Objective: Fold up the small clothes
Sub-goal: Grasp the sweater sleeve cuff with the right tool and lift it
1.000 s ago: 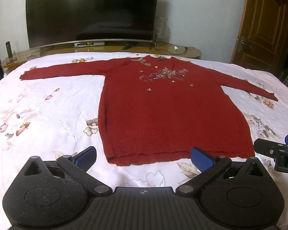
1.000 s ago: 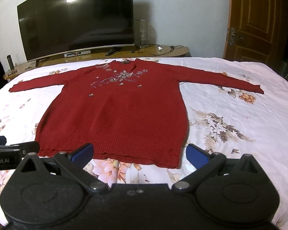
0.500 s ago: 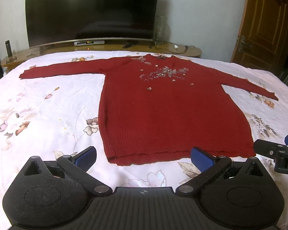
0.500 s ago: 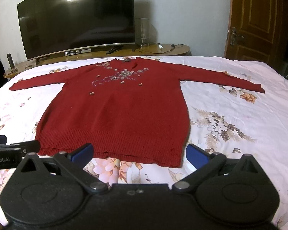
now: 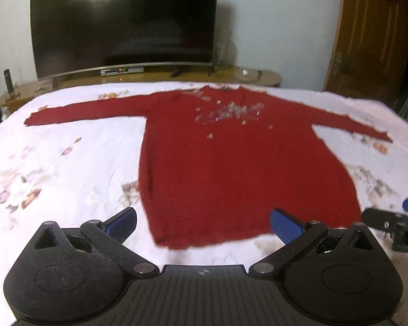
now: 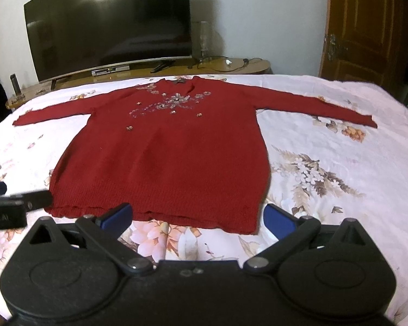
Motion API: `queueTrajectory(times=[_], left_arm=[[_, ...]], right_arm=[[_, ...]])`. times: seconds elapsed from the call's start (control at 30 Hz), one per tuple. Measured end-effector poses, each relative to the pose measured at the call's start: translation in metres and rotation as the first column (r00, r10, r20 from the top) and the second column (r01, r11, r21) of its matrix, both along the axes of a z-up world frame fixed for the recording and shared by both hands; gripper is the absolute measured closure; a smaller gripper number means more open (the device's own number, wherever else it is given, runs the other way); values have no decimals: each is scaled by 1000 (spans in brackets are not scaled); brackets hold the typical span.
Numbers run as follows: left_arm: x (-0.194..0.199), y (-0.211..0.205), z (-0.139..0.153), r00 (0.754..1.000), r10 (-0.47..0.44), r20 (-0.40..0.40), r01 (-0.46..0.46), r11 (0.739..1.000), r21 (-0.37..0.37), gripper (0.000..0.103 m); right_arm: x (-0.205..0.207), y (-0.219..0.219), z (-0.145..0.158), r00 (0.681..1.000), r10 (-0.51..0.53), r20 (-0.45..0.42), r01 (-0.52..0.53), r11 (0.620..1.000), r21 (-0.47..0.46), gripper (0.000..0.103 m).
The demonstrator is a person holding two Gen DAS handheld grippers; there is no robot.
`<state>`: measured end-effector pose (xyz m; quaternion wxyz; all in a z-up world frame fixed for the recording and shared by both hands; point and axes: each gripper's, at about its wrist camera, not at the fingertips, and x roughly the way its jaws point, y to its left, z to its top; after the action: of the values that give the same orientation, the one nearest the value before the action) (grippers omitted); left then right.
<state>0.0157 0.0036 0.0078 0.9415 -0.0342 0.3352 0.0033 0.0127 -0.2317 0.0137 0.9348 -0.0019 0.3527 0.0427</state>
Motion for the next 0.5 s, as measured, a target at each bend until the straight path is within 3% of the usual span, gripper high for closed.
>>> queueTrajectory(times=[0.2,0.3,0.5], left_arm=[[40,4,6,996,-51,67,53,998,-38,0],[64,1,9,991,-3,136,5,1000,-21,0],[131,13,-1,988,90,122,-86,996,-35,0]], right_arm=[[15,-42,11,991,-103,81,97,993,75,1],[39,-76,14,975,-202,99,191,976,106,1],[98,-138,15,933,-297,204,267,950,160,1]])
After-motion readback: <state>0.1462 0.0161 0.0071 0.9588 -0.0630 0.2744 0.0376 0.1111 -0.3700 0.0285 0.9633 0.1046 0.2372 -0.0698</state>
